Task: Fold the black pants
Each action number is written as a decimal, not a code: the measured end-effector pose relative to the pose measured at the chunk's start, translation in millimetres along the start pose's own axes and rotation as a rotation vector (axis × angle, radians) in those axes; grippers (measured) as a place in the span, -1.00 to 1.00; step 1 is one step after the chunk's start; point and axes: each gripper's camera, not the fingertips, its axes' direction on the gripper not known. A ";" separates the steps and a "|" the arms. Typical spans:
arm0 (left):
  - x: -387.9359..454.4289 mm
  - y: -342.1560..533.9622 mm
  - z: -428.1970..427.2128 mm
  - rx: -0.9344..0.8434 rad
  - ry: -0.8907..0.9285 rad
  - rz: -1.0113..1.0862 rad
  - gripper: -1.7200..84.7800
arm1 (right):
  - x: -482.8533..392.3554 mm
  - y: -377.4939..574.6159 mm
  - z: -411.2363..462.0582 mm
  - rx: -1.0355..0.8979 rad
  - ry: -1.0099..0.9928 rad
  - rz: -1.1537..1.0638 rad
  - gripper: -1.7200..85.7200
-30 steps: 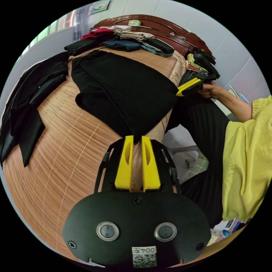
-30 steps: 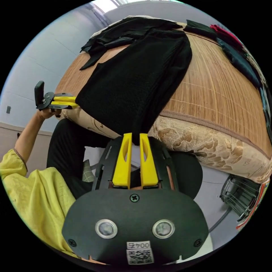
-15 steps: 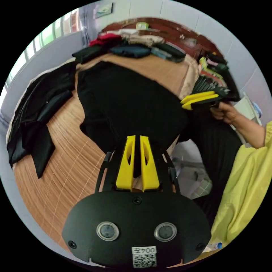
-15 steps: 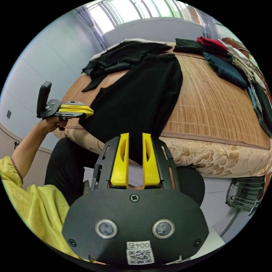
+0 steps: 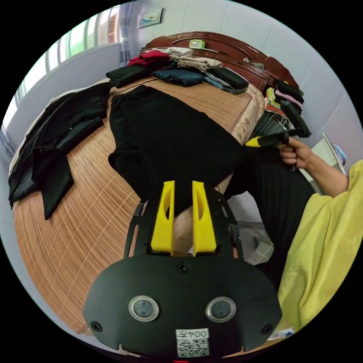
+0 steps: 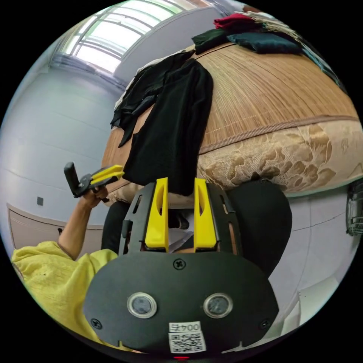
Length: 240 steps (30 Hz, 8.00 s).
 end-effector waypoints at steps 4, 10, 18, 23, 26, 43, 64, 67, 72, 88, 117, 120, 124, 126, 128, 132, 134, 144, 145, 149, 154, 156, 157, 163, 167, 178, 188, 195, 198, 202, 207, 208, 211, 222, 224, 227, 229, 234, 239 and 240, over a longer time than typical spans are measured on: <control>18.1 5.0 26.2 -0.109 -0.071 0.026 -0.79 | 17.3 -0.3 1.4 -0.014 -0.021 0.042 -0.70; 34.9 -11.6 -7.8 -0.059 -0.045 0.013 -0.77 | 36.3 -4.0 3.0 -0.032 -0.065 0.074 -0.66; 87.6 -5.9 -21.9 0.068 -0.127 0.176 -0.67 | 37.2 -20.5 16.6 -0.126 -0.068 0.061 -0.58; 118.6 -27.0 -7.5 0.041 -0.187 0.287 -0.64 | 41.8 -33.5 30.2 -0.205 -0.116 0.123 -0.58; 128.4 -40.6 -0.5 0.007 -0.212 0.329 -0.63 | 49.1 -41.0 32.2 -0.201 -0.187 0.187 -0.60; 141.6 -78.3 14.8 -0.050 -0.378 0.285 -0.68 | -22.6 -97.3 -19.9 -0.116 -0.277 0.157 -0.81; 67.1 -86.1 -9.7 -0.024 -0.126 0.063 -0.82 | -278.3 -238.9 2.4 -0.133 0.563 -0.527 -0.71; 4.9 -76.2 -28.4 0.061 -0.113 -0.222 -0.85 | -281.5 -296.2 34.5 -0.399 0.609 -0.483 -0.72; -84.9 -89.9 -10.1 -0.029 -0.087 -0.509 -0.80 | -312.3 -352.9 60.7 -0.601 0.662 -0.495 -0.73; -135.7 -113.8 50.4 -0.113 -0.060 -0.540 -0.90 | -368.9 -463.5 73.7 -0.843 0.686 -0.481 -0.75; -161.4 -57.6 92.0 0.000 -0.071 -0.683 -0.95 | -376.6 -481.1 6.4 -0.859 0.655 -0.432 -0.75; -149.2 -41.4 70.8 0.049 -0.072 -0.659 -0.95 | -374.9 -472.7 -2.9 -0.860 0.651 -0.434 -0.75; -120.5 -21.5 59.0 0.099 0.021 -0.636 -0.94 | -374.8 -455.6 -15.9 -0.855 0.665 -0.436 -0.75; -110.0 -17.4 63.5 0.079 0.035 -0.628 -0.94 | -375.0 -446.7 -22.0 -0.849 0.669 -0.438 -0.75; -100.1 -10.9 74.5 -0.003 -0.049 -0.613 -0.93 | -374.5 -434.0 -31.2 -0.840 0.668 -0.438 -0.74; -95.8 2.7 67.8 0.050 -0.012 -0.637 -0.93 | -372.9 -413.8 -46.1 -0.820 0.666 -0.433 -0.74; -78.9 2.1 44.1 0.105 -0.061 -0.564 -0.93 | -372.7 -397.1 -57.3 -0.795 0.665 -0.438 -0.75; 62.9 2.2 -5.5 0.125 -0.295 0.152 -0.82 | -390.9 -255.0 -156.2 -0.318 0.631 -0.674 -0.70; 76.0 1.8 -5.1 0.119 -0.303 0.215 -0.79 | -399.1 -226.5 -172.1 -0.244 0.627 -0.718 -0.68; 107.8 -5.6 6.2 0.039 -0.275 0.391 -0.72 | -421.5 -131.5 -182.8 -0.166 0.679 -0.861 -0.63; 125.3 -9.3 16.6 -0.058 -0.260 0.489 -0.68 | -435.0 -58.4 -147.8 -0.191 0.904 -1.052 -0.65; 128.1 -8.5 15.6 -0.075 -0.253 0.492 -0.67 | -436.8 -44.6 -137.4 -0.198 0.980 -1.100 -0.68; 130.3 -7.3 14.7 -0.086 -0.248 0.495 -0.66 | -437.0 -37.2 -132.2 -0.194 1.036 -1.134 -0.69; 141.9 -1.0 -2.2 -0.086 -0.246 0.475 -0.62 | -441.4 -15.2 -138.9 -0.238 1.106 -1.263 -0.85; 144.5 2.9 -22.2 -0.047 -0.278 0.427 -0.62 | -450.9 -46.8 -194.0 -0.237 0.859 -1.079 -0.86; 134.2 -2.7 -78.1 -0.024 -0.455 0.323 -0.90 | -437.5 -64.8 -256.0 -0.200 0.655 -0.906 -0.82; 119.9 -21.2 -133.5 -0.088 -0.371 0.265 -0.96 | -446.3 10.0 -202.5 -0.061 1.004 -0.979 -0.59; 100.8 -24.4 -162.0 -0.102 -0.325 0.245 -0.96 | -444.4 -3.6 -159.8 0.029 1.221 -0.955 -0.63; 95.7 -21.8 -171.1 -0.112 -0.322 0.264 -0.96 | -433.6 -21.5 -158.8 0.019 1.214 -0.949 -0.75; 89.8 -14.5 -188.8 -0.112 -0.281 0.275 -0.96 | -430.4 -22.9 -170.7 -0.002 1.186 -1.039 -0.82; 104.5 6.3 -228.7 -0.135 -0.202 0.328 -0.95 | -441.5 -11.6 -210.4 -0.079 1.042 -1.136 -0.83; 109.1 10.6 -240.8 -0.147 -0.174 0.344 -0.95 | -445.6 -11.4 -222.1 -0.111 0.991 -1.137 -0.83; 115.6 10.0 -272.0 -0.184 -0.127 0.387 -0.95 | -454.7 -18.8 -243.5 -0.195 0.911 -1.162 -0.83; 7.4 -128.5 -348.6 -0.288 -0.007 0.378 -0.94 | -459.4 -235.2 -292.9 -0.436 0.755 -1.024 -0.82; -28.5 -167.0 -344.6 -0.338 -0.022 0.360 -0.94 | -445.3 -305.2 -292.2 -0.473 0.691 -0.946 -0.82; -72.5 -208.3 -326.0 -0.387 -0.040 0.333 -0.93 | -417.9 -381.7 -274.2 -0.507 0.673 -0.865 -0.84; -97.6 -228.1 -309.5 -0.400 -0.042 0.314 -0.93 | -398.4 -419.3 -256.2 -0.519 0.686 -0.825 -0.85; -156.4 -259.9 -257.1 -0.405 -0.037 0.234 -0.93 | -349.0 -492.6 -204.6 -0.560 0.693 -0.732 -0.86; -205.0 -271.6 -196.8 -0.395 -0.021 0.163 -0.92 | -295.1 -549.0 -140.3 -0.621 0.733 -0.678 -0.85; -209.8 -271.3 -189.5 -0.393 -0.019 0.152 -0.92 | -287.9 -553.9 -131.8 -0.628 0.737 -0.669 -0.85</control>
